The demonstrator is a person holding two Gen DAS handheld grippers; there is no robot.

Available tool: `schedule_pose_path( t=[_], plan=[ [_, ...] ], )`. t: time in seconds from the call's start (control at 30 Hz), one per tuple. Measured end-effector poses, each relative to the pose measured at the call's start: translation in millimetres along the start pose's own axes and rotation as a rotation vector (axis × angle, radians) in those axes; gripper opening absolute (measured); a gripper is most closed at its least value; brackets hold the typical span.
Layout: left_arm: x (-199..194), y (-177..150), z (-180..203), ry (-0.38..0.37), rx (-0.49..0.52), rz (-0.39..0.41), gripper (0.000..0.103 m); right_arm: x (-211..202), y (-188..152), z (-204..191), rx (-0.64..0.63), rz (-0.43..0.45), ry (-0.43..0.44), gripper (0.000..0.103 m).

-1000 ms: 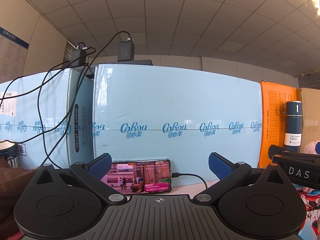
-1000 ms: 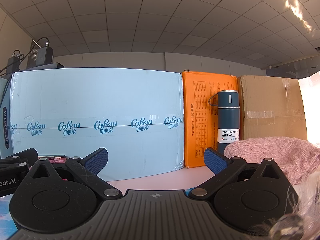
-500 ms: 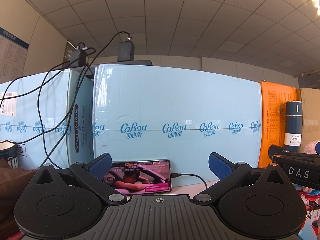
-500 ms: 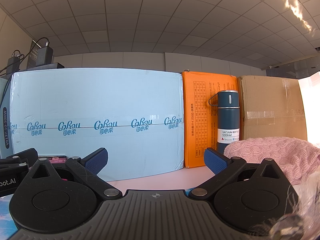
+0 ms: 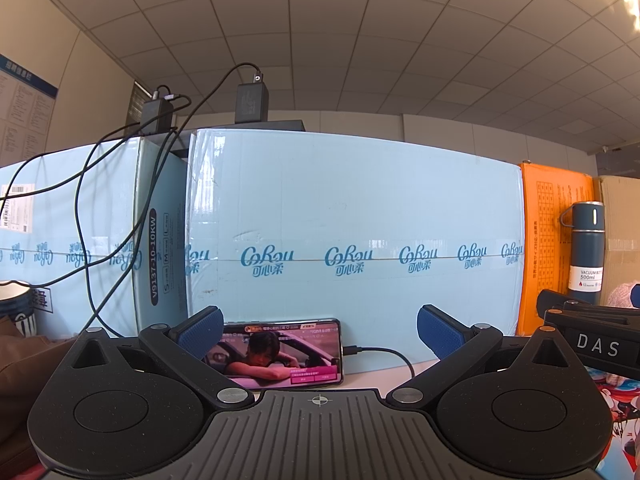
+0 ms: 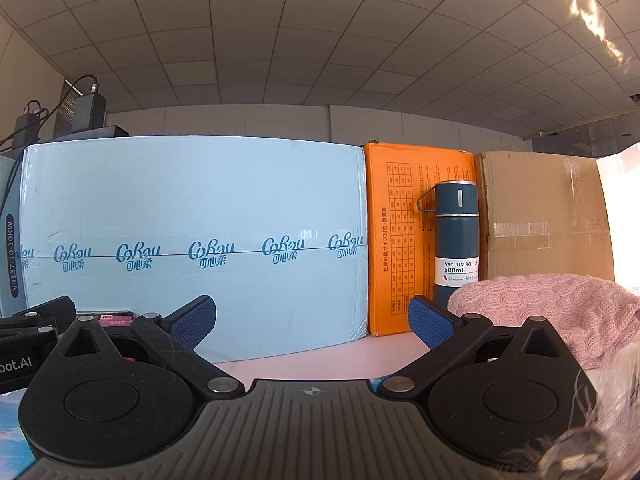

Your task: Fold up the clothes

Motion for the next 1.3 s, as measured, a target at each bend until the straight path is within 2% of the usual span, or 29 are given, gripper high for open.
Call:
schedule_pose_path(
  t=[0.9, 1.3],
  plan=[
    [0, -1, 2, 0.002, 0.007, -0.002, 0.103, 0, -2, -1, -0.01, -0.005, -0.009, 0.103],
    [-3, 0, 0, 0.001, -0.008, 0.008, 0.103, -5, 0, 10, 0.008, 0.012, -0.088, 0.103]
  ],
)
Point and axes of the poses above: each gripper's, at about its wrist camera, not at the fingertips, and x roughly the way its jaws point, z to its right, y to its top, the point moved 10 cm from there along x, roughly the way its jaws point, and after that the axes turned 2 degrees about -y, right-handed, at the moved point
